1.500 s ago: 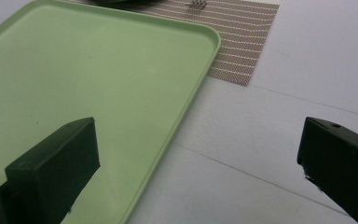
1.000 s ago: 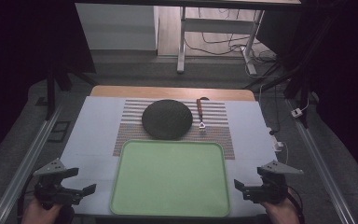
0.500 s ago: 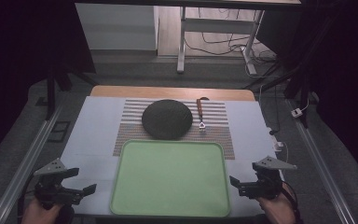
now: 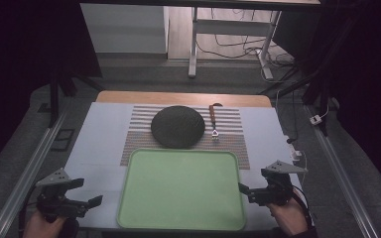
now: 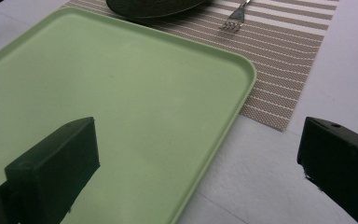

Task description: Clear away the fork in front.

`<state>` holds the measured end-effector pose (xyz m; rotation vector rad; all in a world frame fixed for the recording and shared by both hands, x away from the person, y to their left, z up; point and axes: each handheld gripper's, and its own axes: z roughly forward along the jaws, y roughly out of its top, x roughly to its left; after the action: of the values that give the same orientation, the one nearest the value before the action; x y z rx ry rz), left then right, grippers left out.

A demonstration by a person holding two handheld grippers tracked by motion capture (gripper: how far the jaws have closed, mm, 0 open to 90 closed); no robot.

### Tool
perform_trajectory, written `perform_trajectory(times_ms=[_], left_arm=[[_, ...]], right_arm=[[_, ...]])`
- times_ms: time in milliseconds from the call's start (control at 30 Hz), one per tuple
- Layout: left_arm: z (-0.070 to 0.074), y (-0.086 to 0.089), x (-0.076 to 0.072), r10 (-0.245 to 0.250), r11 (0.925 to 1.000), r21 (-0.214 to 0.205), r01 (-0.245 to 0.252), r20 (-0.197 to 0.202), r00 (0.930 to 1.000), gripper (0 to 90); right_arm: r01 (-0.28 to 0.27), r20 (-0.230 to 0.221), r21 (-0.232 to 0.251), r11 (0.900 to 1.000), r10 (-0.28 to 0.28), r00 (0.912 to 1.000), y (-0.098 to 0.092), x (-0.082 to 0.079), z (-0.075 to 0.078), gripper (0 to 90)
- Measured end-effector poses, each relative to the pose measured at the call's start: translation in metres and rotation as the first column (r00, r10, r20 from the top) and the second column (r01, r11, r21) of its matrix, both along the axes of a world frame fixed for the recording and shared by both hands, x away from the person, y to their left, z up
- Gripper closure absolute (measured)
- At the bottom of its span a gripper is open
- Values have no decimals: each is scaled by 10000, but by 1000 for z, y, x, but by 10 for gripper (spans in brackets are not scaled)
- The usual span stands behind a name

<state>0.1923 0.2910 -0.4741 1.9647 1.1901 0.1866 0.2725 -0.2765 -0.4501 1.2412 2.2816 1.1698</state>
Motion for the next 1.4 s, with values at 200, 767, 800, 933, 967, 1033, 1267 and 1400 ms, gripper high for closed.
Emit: perform_trajectory(times_ms=[200,767,800,933,967,1033,1267,1400], left_arm=[[0,0,0,-20,10000,17,20,9,10000,4],[0,0,0,-23,10000,-2,23,-9,10000,4],[0,0,0,-23,10000,2,23,-9,10000,3],[0,0,0,-25,10000,-12,25,-7,10000,3],[0,0,0,-20,10000,-5,20,-2,10000,3],[0,0,0,-21,10000,-2,21,-1,10000,3],[0,0,0,-18,10000,-58,18,-38,10000,2],[0,0,0,-4,10000,-47,4,-42,10000,3]], right_arm=[[-107,18,7,9999,107,9999,4,9,0,0],[-65,-25,-33,10000,65,10000,16,39,2,0],[-76,-20,-83,9999,76,10000,17,42,2,0],[50,-90,-261,9996,-53,9999,21,54,0,0],[50,-90,-261,9996,-53,9999,21,54,0,0],[104,-86,-413,9991,-108,9999,24,59,-1,0],[234,-270,-861,9960,-258,9993,33,78,-7,0],[166,-277,-1137,9934,-199,9994,37,87,-9,0]])
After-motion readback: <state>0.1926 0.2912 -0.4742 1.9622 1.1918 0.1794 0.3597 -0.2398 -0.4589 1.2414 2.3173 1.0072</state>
